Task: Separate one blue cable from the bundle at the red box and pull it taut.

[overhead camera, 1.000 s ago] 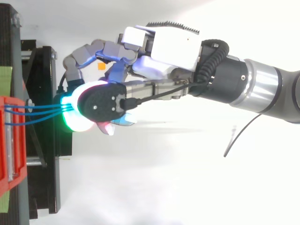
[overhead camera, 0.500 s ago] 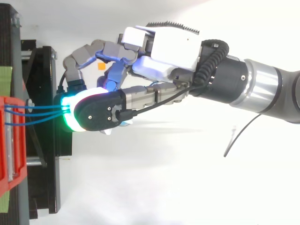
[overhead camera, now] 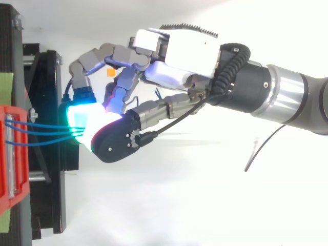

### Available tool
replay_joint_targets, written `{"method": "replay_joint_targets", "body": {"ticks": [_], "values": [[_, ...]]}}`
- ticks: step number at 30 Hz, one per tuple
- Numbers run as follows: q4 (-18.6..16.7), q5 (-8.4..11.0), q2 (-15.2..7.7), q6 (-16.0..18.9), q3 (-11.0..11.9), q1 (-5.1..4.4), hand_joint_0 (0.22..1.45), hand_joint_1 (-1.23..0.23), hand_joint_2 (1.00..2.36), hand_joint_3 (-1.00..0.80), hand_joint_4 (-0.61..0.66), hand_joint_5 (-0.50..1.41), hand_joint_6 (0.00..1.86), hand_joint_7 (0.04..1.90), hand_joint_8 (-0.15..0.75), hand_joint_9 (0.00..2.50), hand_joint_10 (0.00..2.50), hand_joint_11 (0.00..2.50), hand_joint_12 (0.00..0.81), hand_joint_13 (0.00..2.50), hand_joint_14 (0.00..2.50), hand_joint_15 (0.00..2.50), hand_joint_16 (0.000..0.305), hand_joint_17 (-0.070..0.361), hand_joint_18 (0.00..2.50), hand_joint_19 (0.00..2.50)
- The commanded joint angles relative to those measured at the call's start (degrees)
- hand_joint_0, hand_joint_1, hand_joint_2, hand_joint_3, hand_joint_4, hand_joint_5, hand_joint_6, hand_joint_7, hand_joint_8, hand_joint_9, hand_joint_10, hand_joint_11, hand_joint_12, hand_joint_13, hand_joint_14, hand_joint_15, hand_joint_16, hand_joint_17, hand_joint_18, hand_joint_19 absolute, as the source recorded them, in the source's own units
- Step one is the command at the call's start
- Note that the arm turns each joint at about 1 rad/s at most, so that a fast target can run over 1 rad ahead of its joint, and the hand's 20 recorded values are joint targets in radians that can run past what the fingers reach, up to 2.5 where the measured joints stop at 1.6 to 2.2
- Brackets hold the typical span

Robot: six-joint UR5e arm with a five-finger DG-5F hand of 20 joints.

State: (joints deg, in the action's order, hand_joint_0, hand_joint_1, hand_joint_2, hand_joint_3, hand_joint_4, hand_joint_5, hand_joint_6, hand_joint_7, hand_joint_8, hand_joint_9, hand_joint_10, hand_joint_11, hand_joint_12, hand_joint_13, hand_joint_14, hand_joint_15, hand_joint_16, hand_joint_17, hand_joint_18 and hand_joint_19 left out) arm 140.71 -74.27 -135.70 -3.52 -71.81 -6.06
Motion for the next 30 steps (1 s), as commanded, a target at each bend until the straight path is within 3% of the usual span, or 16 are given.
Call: {"method": "replay_joint_targets", "body": {"ticks": [1,6,9,13,16,18,19,28,30], "values": [[0.00,0.00,0.00,0.00,0.00,-0.01,0.71,-0.82,1.00,-0.50,-0.06,-0.17,0.88,1.24,0.255,1.37,0.02,1.75,0.354,1.15,0.03,1.04,0.051,0.116,0.86,0.84],[0.00,0.00,0.00,0.00,0.00,-0.01,0.77,-0.87,1.00,-0.50,-0.16,-0.17,0.87,1.36,0.242,1.37,0.02,1.76,0.349,1.14,0.04,1.04,0.051,0.115,0.86,0.81],[0.00,0.00,0.00,0.00,0.00,-0.01,0.75,-0.88,1.01,-0.38,-0.15,-0.18,0.90,1.44,0.252,1.37,0.02,1.76,0.349,1.14,0.04,1.04,0.050,0.113,0.86,0.83],[0.00,0.00,0.09,0.09,0.00,-0.01,0.65,-0.77,1.02,-0.28,-0.10,-0.17,0.89,1.30,0.250,1.41,0.03,1.71,0.359,1.17,0.03,1.04,0.052,0.116,0.88,0.89],[0.00,0.00,0.00,0.00,0.00,-0.01,0.60,-0.69,1.01,-0.27,-0.07,-0.16,0.86,1.31,0.243,1.41,0.03,1.67,0.362,1.16,0.03,1.04,0.052,0.118,0.88,0.92],[0.00,0.00,0.00,0.09,0.00,-0.01,0.59,-0.63,1.01,-0.28,-0.07,-0.15,0.85,1.29,0.248,1.41,0.03,1.67,0.372,1.16,0.03,1.03,0.054,0.122,0.89,0.91],[0.00,0.00,0.00,0.09,0.00,-0.01,0.60,-0.52,1.02,-0.28,-0.06,-0.15,0.84,1.28,0.248,1.41,0.03,1.66,0.363,1.16,0.03,1.04,0.053,0.119,0.88,0.93],[0.00,0.00,0.00,0.18,0.00,0.08,0.62,-0.42,1.01,-0.34,0.04,-0.14,0.82,1.32,0.249,1.44,0.03,1.68,0.362,1.17,0.03,1.04,0.053,0.120,0.89,0.92],[0.00,0.00,0.00,0.18,0.00,0.08,0.60,-0.38,1.00,-0.47,0.04,-0.14,0.82,1.29,0.257,1.45,0.03,1.68,0.366,1.18,0.03,1.04,0.054,0.121,0.90,0.92]]}}
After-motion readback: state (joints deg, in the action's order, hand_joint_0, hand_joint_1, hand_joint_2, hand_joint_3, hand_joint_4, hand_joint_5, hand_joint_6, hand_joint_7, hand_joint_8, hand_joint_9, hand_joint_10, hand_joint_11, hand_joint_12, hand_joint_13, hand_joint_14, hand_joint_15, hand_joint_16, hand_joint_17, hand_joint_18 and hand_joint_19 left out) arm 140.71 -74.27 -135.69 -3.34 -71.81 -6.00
